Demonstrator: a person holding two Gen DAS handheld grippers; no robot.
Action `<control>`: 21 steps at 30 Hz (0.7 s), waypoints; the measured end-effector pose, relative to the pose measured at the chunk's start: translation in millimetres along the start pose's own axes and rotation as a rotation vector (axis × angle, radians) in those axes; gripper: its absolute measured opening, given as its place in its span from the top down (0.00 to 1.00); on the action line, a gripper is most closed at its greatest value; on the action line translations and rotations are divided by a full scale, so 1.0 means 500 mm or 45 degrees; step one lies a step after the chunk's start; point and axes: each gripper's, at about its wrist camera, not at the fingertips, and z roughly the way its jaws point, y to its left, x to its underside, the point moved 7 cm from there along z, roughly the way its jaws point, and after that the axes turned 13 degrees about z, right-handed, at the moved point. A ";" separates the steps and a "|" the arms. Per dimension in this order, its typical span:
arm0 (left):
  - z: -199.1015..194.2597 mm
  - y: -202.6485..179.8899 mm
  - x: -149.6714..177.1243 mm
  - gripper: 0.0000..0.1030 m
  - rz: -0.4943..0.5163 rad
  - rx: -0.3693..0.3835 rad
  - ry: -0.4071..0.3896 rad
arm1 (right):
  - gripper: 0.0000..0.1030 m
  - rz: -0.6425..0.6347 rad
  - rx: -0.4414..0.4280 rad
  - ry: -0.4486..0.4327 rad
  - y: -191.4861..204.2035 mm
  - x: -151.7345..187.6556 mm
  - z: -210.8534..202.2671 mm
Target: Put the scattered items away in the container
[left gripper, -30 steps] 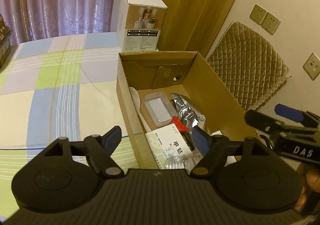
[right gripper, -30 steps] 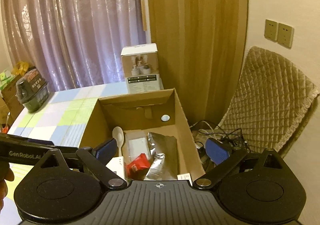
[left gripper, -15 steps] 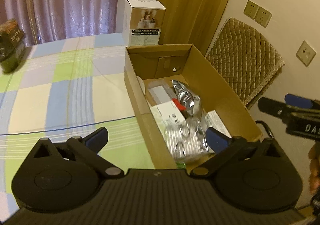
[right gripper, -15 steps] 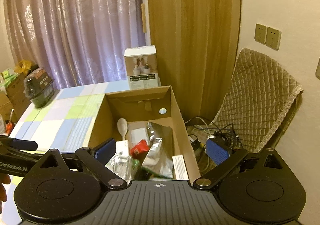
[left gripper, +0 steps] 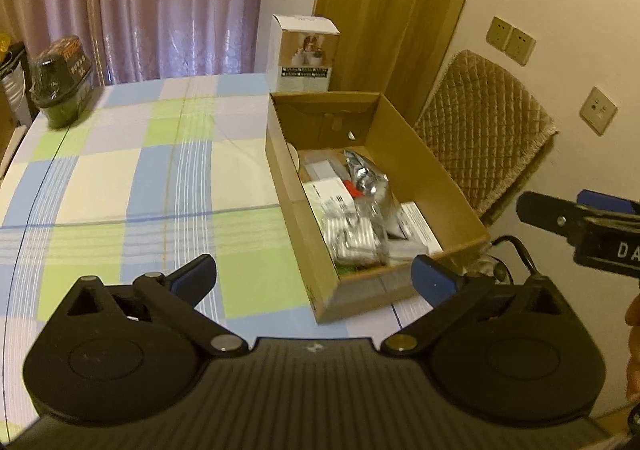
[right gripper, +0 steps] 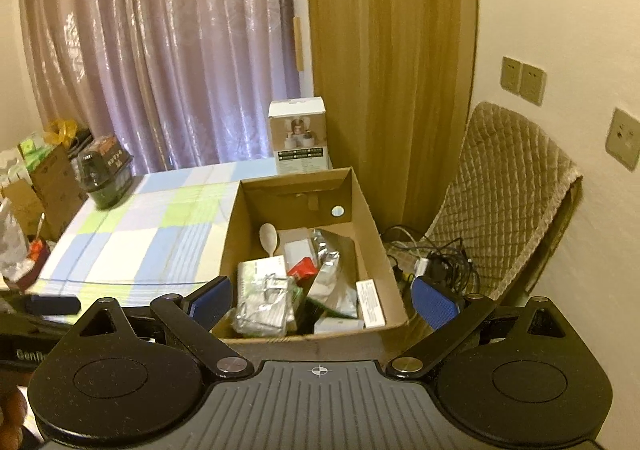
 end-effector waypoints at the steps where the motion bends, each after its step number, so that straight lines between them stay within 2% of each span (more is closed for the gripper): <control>1: -0.009 -0.005 0.005 0.01 -0.004 0.008 0.004 | 0.02 0.011 -0.003 0.006 0.002 0.005 -0.006; 9: -0.075 -0.031 0.031 0.01 -0.018 0.025 -0.015 | 0.02 -0.015 -0.028 -0.016 0.026 0.037 -0.069; 17: -0.105 -0.021 0.049 0.01 -0.048 -0.010 -0.039 | 0.02 -0.051 -0.013 -0.022 0.030 0.046 -0.095; 21: -0.104 -0.013 0.064 0.01 -0.033 -0.049 -0.019 | 0.02 -0.077 -0.001 -0.021 0.028 0.053 -0.100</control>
